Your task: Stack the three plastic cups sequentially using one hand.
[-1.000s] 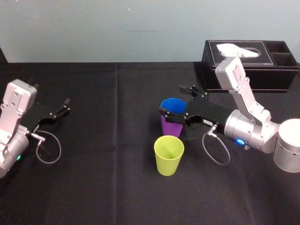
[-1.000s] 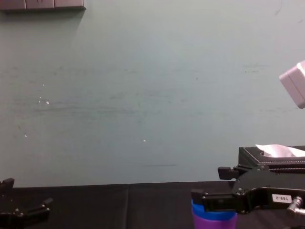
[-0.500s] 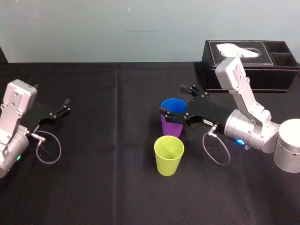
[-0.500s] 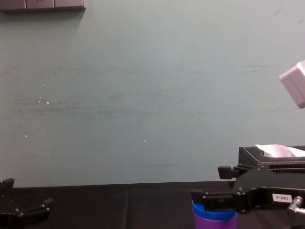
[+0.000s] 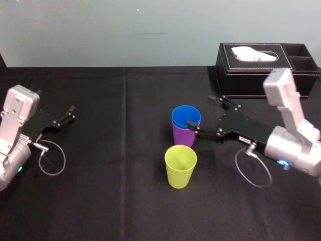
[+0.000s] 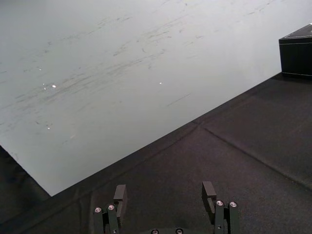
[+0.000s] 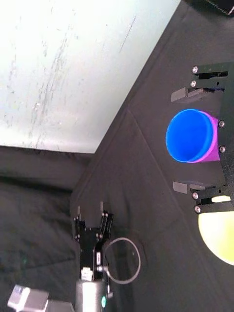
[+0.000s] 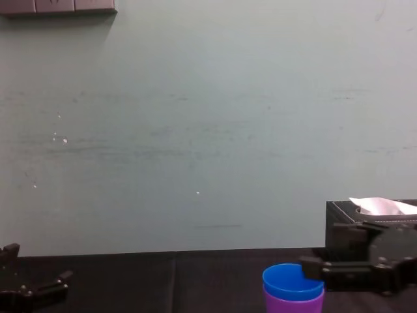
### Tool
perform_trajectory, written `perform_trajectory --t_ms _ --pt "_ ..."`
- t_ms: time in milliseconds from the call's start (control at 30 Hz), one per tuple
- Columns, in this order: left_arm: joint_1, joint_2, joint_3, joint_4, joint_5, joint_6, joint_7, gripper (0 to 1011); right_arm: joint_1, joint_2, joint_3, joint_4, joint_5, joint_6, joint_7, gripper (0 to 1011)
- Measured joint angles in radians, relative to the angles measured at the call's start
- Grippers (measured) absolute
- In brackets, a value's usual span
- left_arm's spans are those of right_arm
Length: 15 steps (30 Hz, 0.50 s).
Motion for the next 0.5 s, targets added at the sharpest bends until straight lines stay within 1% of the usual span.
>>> perform_trajectory --t_ms 33,133,233,300,333,500 --pt "0.0 0.0 0.0 0.0 0.0 0.0 0.0 1011 -0.017 0.016 0.01 -0.008 0.016 -0.011 0.012 1003" --pt "0.0 0.0 0.0 0.0 0.0 0.0 0.0 1011 -0.036 0.035 0.02 -0.015 0.039 -0.023 0.03 1003" --pt "0.0 0.0 0.0 0.0 0.0 0.0 0.0 1012 -0.069 0.068 0.026 -0.028 0.067 -0.041 0.059 1003" --pt "0.0 0.0 0.0 0.0 0.0 0.0 0.0 1011 -0.079 0.079 0.026 -0.034 0.072 -0.048 0.068 1003" --pt "0.0 0.0 0.0 0.0 0.0 0.0 0.0 1011 -0.09 0.091 0.023 -0.039 0.077 -0.055 0.078 1003" --pt "0.0 0.0 0.0 0.0 0.0 0.0 0.0 1011 -0.118 0.119 0.009 -0.057 0.078 -0.071 0.097 1003"
